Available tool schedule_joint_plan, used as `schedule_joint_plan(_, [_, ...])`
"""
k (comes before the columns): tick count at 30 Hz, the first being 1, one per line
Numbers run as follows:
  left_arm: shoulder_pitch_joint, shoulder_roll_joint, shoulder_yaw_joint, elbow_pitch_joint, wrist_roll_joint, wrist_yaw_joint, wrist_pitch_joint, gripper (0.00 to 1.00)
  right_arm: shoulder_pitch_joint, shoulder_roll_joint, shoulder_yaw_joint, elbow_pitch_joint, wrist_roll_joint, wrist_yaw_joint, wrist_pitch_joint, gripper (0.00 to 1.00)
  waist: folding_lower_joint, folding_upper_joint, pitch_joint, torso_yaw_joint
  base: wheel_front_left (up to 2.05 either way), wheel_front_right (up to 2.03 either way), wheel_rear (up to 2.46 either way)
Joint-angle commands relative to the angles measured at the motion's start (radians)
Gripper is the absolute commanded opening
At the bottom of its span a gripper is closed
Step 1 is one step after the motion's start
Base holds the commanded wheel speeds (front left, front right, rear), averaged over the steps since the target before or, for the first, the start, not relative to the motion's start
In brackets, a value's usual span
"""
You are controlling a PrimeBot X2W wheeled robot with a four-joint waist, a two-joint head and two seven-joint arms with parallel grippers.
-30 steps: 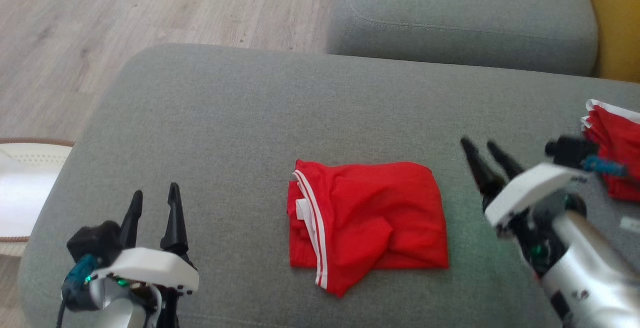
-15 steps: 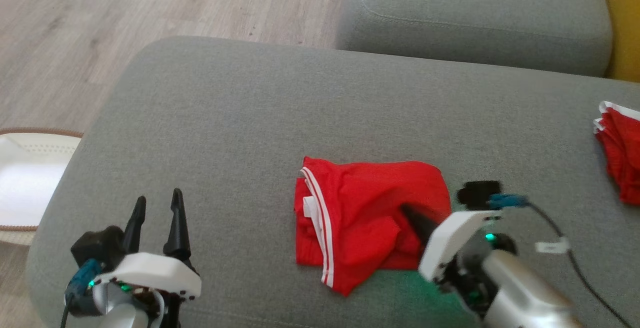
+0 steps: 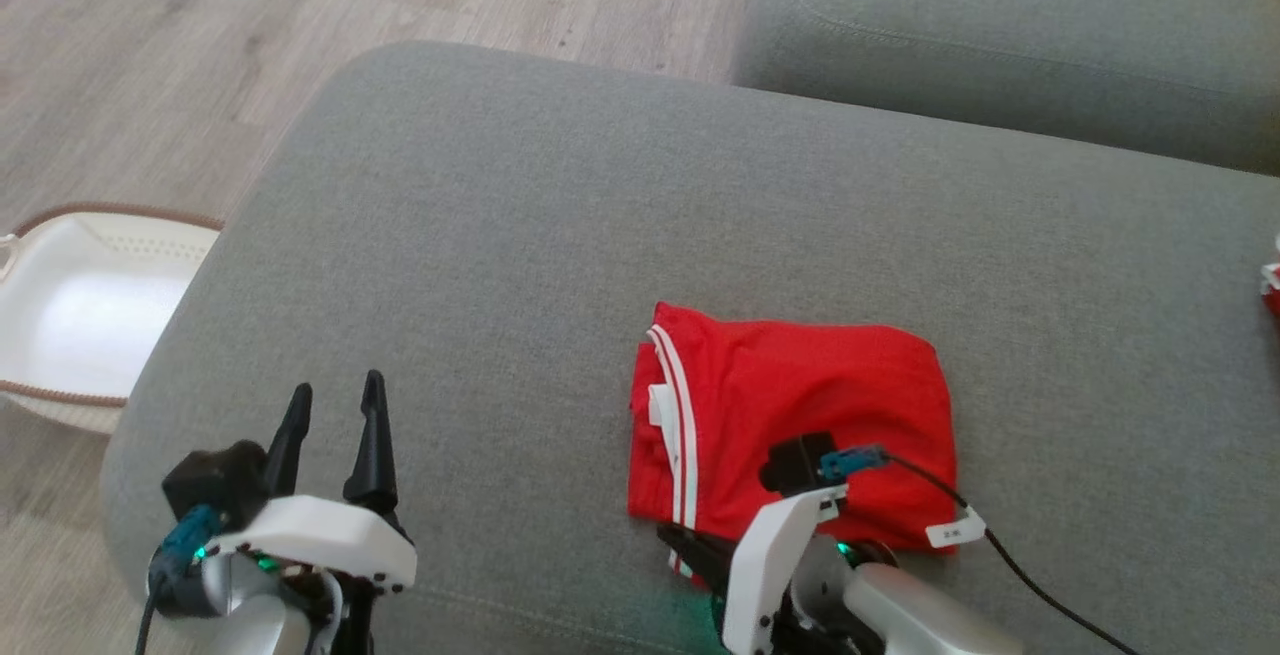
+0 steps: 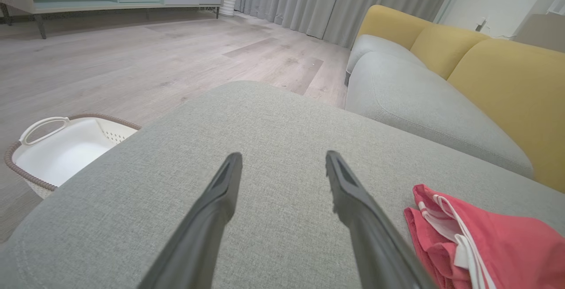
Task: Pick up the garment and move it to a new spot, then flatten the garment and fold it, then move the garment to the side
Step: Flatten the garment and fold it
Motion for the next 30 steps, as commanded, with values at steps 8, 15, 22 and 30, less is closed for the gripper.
schedule_joint_plan(8, [-0.060, 0.005, 0.042, -0.031, 0.010, 0.005, -0.012, 1.00, -0.117, -0.016, 0.044, -0.098, 0.081, -0.001, -0.151, 0.00, 0.0000, 0.0000, 0.005, -0.018, 0.00, 0.00, 0.00])
schedule_joint_plan(15, [-0.045, 0.009, 0.064, -0.047, 0.012, 0.009, -0.012, 1.00, -0.176, -0.138, 0.008, -0.198, 0.121, -0.001, -0.280, 1.00, 0.0000, 0.0000, -0.006, -0.090, 0.00, 0.00, 0.00])
schedule_joint_plan(22, [-0.023, 0.003, 0.099, -0.094, 0.031, 0.015, -0.012, 1.00, -0.203, -0.277, -0.072, -0.245, 0.051, -0.001, -0.416, 1.00, 0.0000, 0.0000, -0.022, -0.184, 0.00, 0.00, 0.00])
schedule_joint_plan(30, [-0.006, -0.008, 0.136, -0.134, 0.065, 0.006, -0.012, 1.00, -0.146, -0.323, -0.233, -0.215, -0.112, -0.001, -0.450, 1.00, 0.0000, 0.0000, -0.030, -0.274, 0.00, 0.00, 0.00])
